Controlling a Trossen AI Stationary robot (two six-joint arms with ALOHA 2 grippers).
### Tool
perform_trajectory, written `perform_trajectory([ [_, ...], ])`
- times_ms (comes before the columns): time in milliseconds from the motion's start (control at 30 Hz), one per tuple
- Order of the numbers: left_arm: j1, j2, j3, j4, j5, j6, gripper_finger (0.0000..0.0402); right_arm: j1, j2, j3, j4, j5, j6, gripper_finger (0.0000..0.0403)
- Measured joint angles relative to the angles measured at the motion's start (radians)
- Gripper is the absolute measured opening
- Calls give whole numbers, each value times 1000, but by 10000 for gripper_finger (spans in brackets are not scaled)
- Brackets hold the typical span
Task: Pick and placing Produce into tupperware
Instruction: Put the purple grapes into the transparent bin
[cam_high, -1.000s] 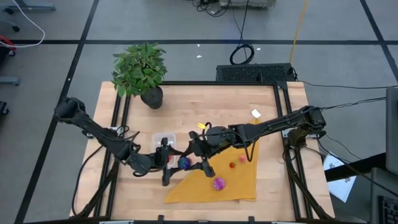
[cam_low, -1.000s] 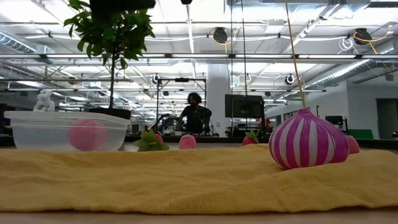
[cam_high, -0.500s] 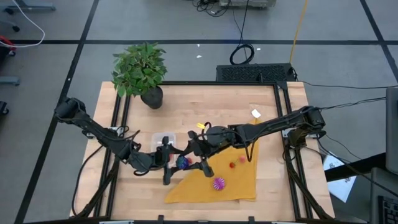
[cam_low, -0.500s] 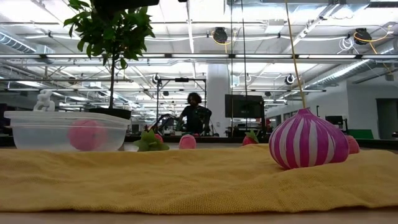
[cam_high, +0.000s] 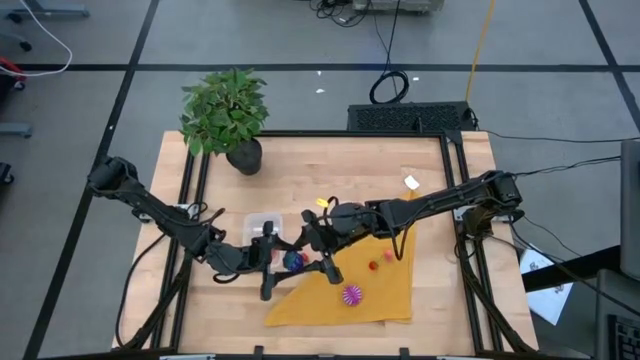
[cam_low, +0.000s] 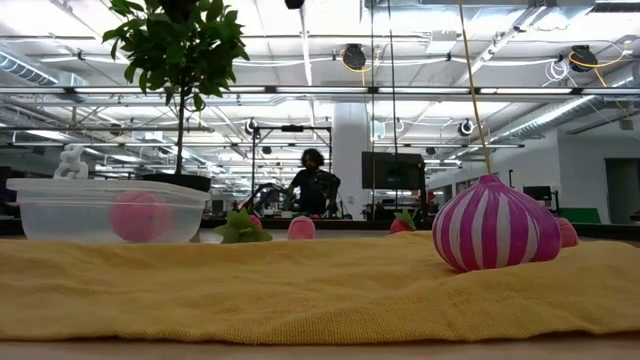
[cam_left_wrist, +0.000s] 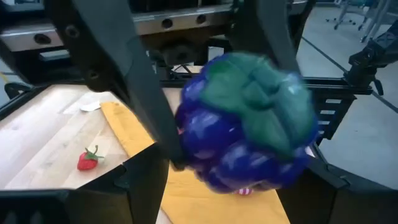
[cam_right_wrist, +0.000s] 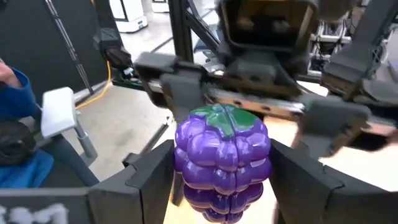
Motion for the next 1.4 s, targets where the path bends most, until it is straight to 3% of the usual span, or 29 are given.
perform_trajectory([
  [1233,20,10,-1,32,49,58,266,1,33,0,39,-6,11,223],
  [1400,20,10,-1,32,51,62,234,1,33,0,42,-6,11,223],
])
